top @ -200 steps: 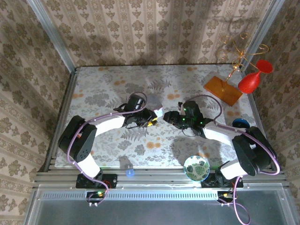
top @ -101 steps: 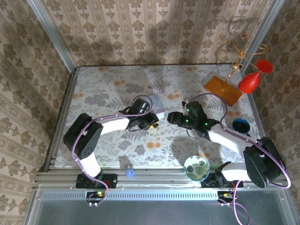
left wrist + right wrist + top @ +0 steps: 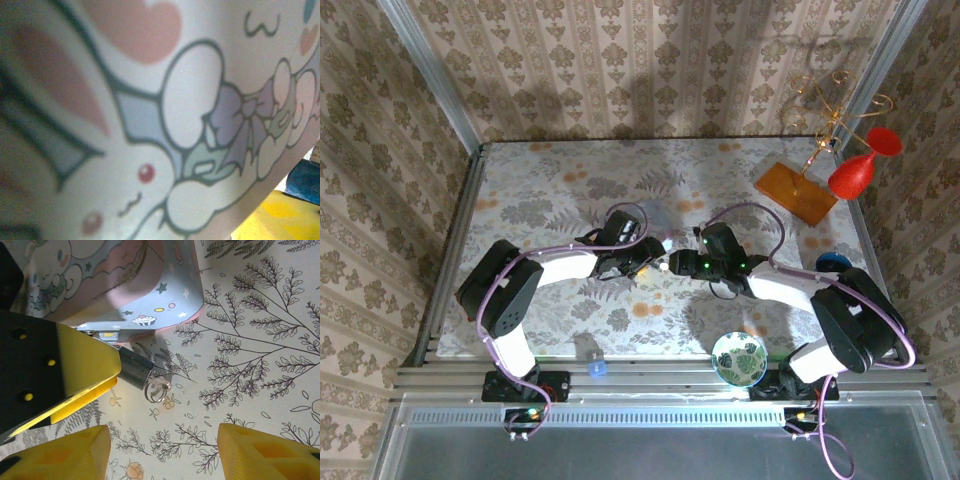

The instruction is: Unlock a padlock with a key

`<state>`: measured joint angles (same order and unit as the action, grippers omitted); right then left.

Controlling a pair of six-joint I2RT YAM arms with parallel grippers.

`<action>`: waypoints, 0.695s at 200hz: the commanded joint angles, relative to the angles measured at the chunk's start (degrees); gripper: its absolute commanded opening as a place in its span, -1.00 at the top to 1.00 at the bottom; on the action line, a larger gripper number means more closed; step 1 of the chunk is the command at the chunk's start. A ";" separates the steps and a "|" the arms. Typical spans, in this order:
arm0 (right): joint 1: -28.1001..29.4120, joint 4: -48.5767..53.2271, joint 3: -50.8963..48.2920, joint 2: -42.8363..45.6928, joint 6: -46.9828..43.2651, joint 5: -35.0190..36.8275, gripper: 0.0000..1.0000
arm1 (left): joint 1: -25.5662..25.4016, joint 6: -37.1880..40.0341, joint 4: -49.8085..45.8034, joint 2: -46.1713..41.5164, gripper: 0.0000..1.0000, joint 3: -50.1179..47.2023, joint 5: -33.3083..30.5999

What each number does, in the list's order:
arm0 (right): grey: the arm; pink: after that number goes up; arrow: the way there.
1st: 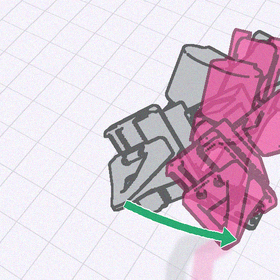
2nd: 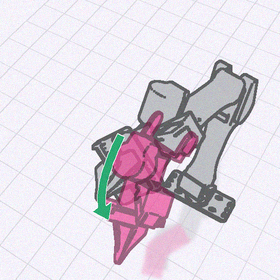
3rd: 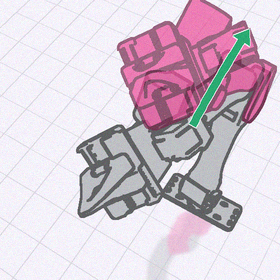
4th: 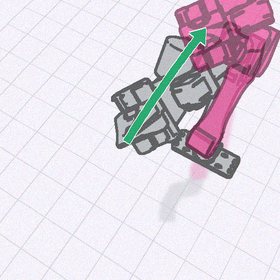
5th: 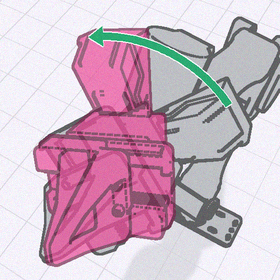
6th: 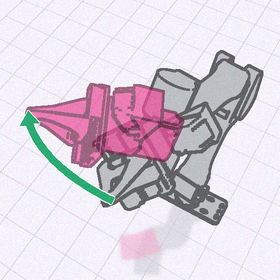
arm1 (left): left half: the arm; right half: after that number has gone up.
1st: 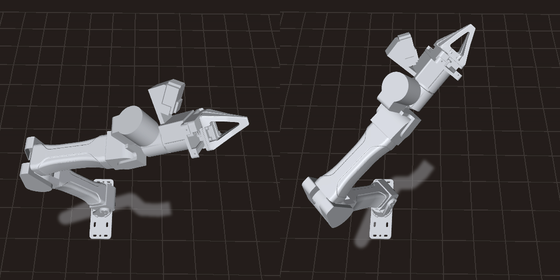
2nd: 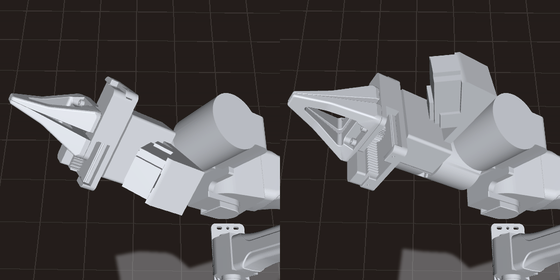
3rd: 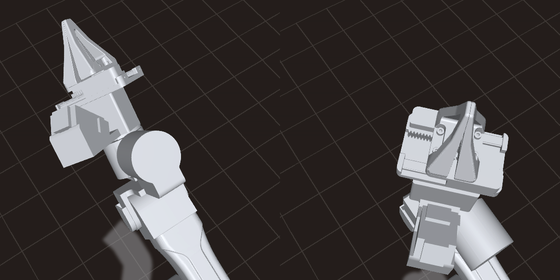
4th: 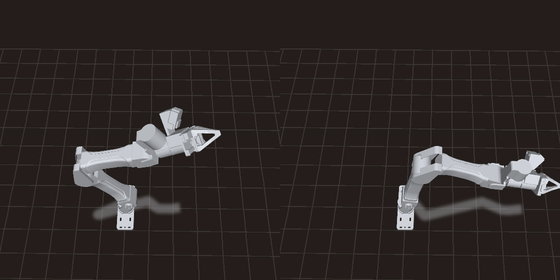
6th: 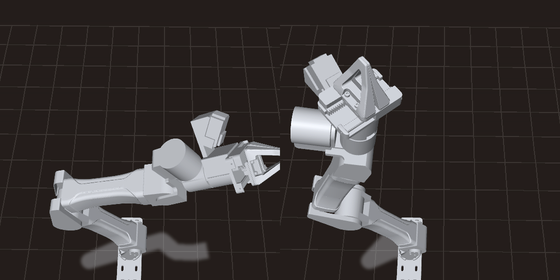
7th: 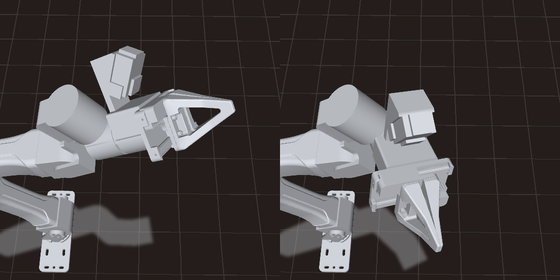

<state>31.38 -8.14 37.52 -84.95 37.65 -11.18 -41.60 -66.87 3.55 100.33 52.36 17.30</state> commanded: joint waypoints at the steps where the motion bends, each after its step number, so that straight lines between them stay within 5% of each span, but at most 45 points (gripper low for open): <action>1: 0.72 -2.87 -0.03 -0.83 -1.56 0.34 -0.19 | -0.14 0.19 -3.61 -1.92 -0.33 -2.30 1.61; 58: 3.33 -3.99 3.67 -4.97 -8.22 -0.33 -0.19 | 3.12 12.50 -20.01 -13.51 -0.54 -0.47 -8.23; 100: 3.34 -0.86 11.19 -12.65 -12.16 0.46 -0.19 | 3.90 18.07 -22.79 -17.06 -0.63 -0.46 -13.88; 139: 3.08 0.93 15.74 -17.40 -14.34 0.84 -0.19 | 6.08 21.81 -24.36 -17.24 -0.98 0.89 -16.40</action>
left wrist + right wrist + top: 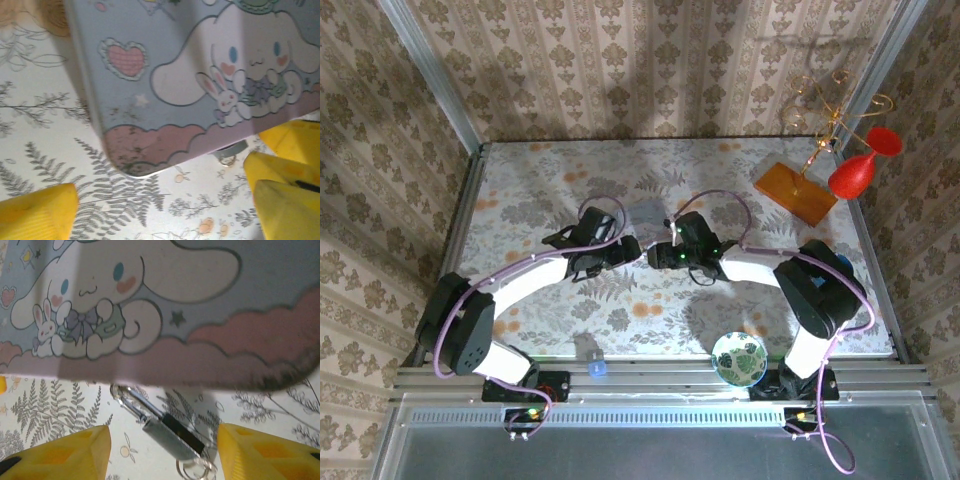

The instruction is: Unlock a padlock with a key

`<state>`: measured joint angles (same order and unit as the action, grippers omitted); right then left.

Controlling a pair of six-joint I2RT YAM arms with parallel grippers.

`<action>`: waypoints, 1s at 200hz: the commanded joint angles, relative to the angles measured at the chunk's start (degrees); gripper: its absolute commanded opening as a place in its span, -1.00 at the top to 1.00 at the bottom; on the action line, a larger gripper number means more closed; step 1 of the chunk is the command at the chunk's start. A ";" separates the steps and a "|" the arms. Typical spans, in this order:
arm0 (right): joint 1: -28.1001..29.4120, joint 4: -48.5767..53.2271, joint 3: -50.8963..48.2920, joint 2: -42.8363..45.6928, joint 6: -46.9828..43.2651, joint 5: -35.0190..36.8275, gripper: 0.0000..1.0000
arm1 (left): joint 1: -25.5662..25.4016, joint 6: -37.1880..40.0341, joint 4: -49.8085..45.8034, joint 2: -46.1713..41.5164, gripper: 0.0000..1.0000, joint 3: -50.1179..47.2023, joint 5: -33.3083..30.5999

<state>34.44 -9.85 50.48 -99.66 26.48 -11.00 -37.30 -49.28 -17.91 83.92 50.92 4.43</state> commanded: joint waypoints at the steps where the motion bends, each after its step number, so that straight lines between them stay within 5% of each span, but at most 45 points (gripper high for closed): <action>1: 0.02 2.64 2.87 -2.80 -3.22 0.61 -0.19 | 1.87 4.24 -2.91 -0.80 -0.98 2.34 -3.54; 61: -0.49 0.44 4.54 -7.54 -1.90 -5.18 -0.14 | 5.34 7.80 -0.46 1.93 -1.00 4.87 -5.74; 200: -4.99 -17.06 -4.45 -7.89 10.39 -19.04 0.67 | 6.17 9.05 0.23 5.22 -1.00 8.50 -6.31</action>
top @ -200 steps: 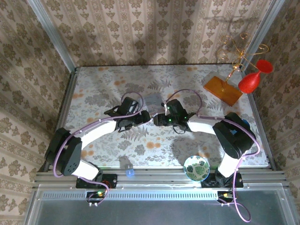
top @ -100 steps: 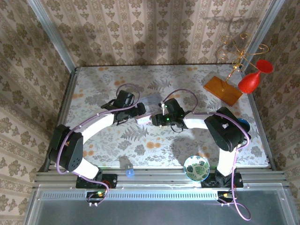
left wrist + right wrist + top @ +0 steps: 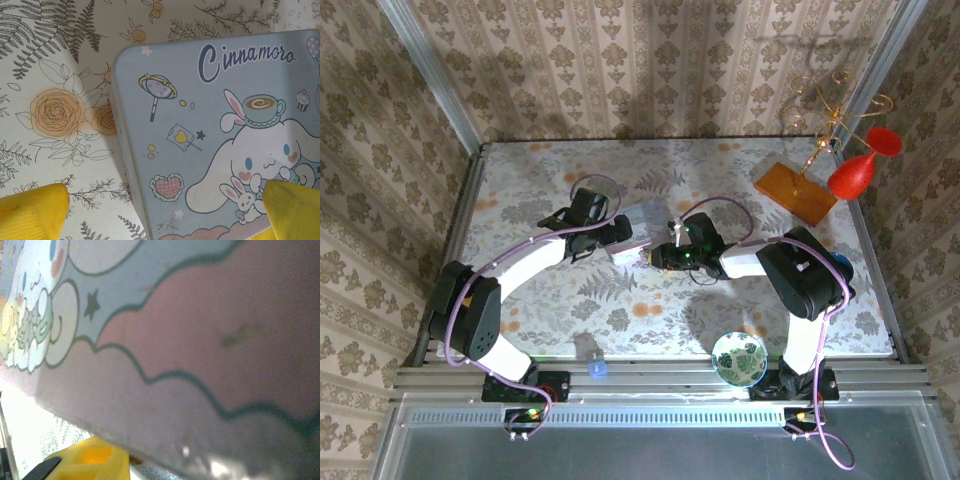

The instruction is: Unlock a padlock with a key

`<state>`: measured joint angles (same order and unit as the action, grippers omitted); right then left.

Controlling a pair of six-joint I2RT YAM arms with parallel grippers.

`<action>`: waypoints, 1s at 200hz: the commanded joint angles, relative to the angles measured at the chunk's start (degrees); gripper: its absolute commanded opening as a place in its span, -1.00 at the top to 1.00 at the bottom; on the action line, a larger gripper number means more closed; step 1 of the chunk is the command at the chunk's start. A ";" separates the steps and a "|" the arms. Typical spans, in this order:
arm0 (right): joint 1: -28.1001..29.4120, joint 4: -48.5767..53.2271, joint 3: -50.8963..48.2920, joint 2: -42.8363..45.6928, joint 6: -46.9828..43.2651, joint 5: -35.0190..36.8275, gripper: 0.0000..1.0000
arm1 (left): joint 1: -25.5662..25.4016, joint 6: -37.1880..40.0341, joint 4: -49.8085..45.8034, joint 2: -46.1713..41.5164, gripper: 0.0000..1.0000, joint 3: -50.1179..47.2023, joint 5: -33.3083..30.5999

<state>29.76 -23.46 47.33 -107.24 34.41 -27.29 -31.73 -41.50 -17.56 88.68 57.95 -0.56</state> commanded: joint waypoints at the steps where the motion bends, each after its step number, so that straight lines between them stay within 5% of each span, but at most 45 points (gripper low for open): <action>1: -0.31 -3.52 -1.34 -0.28 2.48 -2.81 0.68 | 0.61 1.26 -0.15 0.49 -1.00 1.46 -1.35; 17: -0.30 -4.71 -1.92 -0.18 3.82 -3.51 0.79 | 0.58 1.34 -0.16 0.54 -1.00 1.51 -1.46; 104: -0.37 -9.24 -3.71 0.90 13.10 -7.17 0.74 | 0.17 1.18 0.65 0.44 -1.00 0.93 -1.40; 135: -0.31 -13.32 -5.87 0.39 15.84 -7.82 0.49 | -0.11 0.97 0.95 0.77 -1.00 0.84 -1.29; 200: -0.33 -21.36 -8.40 -1.01 20.30 -9.91 0.32 | -0.31 0.98 0.70 1.01 -1.00 1.18 -1.35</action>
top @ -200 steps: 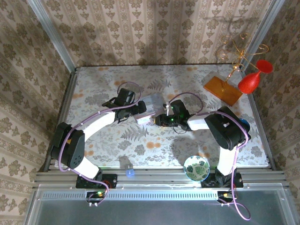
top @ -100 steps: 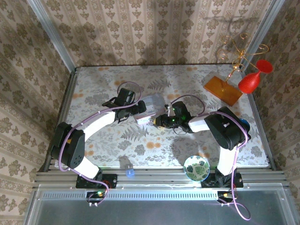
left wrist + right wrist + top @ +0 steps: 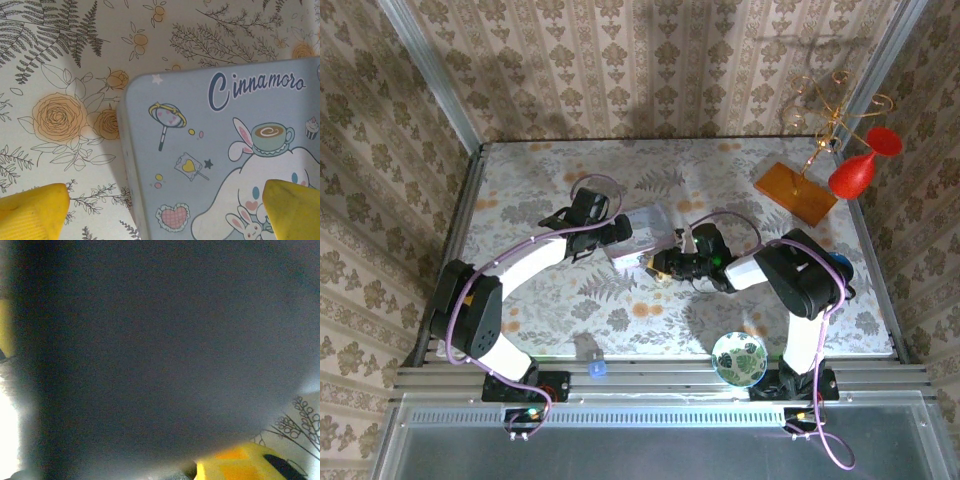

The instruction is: Unlock a padlock with a key

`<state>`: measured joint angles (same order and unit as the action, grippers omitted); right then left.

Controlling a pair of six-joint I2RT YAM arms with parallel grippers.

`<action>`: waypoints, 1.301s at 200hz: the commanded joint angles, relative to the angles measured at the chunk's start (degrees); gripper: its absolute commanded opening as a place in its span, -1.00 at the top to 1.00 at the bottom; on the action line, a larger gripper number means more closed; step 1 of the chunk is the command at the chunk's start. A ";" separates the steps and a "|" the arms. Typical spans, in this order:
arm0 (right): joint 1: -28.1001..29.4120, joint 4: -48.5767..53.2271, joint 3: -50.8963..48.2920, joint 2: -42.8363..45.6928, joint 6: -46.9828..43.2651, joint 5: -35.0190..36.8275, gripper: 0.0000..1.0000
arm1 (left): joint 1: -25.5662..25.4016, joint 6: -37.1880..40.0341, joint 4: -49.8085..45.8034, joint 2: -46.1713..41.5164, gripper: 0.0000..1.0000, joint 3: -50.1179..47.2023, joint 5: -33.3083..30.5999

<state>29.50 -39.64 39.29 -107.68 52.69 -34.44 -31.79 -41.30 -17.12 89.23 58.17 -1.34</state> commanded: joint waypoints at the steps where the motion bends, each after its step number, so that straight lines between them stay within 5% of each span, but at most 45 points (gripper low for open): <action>1: -0.01 -5.23 -0.40 -0.54 2.09 -2.75 0.32 | -0.22 0.78 0.26 0.44 -1.00 0.97 -0.58; 40: -0.14 -5.15 -0.74 -0.11 1.99 -2.75 0.15 | -0.20 0.78 0.19 0.86 -1.00 1.06 -0.76; 260: 2.38 2.48 1.60 -1.55 -3.83 0.32 0.50 | 0.15 0.05 -0.03 1.88 -1.00 2.62 -0.06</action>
<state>31.31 -37.50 39.90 -107.77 49.43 -34.54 -31.79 -41.32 -17.15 90.43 59.29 -1.32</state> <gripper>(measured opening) 0.248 0.999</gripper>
